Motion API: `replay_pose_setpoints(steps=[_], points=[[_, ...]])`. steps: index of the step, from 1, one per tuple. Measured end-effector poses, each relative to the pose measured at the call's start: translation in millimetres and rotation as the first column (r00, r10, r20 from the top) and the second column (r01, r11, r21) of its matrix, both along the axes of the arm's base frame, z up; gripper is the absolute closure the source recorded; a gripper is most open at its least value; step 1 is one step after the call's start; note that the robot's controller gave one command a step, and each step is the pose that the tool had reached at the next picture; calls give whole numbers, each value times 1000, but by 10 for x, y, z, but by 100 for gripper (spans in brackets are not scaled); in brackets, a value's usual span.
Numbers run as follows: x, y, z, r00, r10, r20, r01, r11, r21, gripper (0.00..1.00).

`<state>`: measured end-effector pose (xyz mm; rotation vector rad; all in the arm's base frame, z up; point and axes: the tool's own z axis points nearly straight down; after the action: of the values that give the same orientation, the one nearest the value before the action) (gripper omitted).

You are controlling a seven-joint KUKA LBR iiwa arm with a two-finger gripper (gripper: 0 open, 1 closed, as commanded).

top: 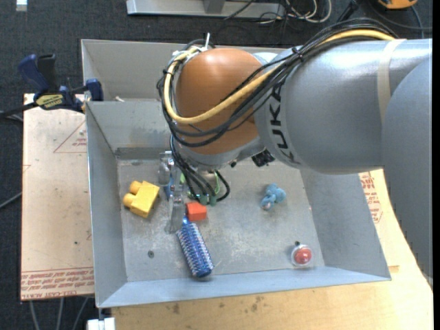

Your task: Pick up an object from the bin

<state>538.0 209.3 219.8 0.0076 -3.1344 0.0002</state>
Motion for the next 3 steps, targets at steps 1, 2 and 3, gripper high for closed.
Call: replay_pose_setpoints(steps=[1,2,3], points=[[293,-458,-1242,985,175,4,-175,985,1,0],[646,-817,-1496,992,122,14,-122,993,2,0],[1154,-816,-1468,1000,-4,13,4,1000,3,0]])
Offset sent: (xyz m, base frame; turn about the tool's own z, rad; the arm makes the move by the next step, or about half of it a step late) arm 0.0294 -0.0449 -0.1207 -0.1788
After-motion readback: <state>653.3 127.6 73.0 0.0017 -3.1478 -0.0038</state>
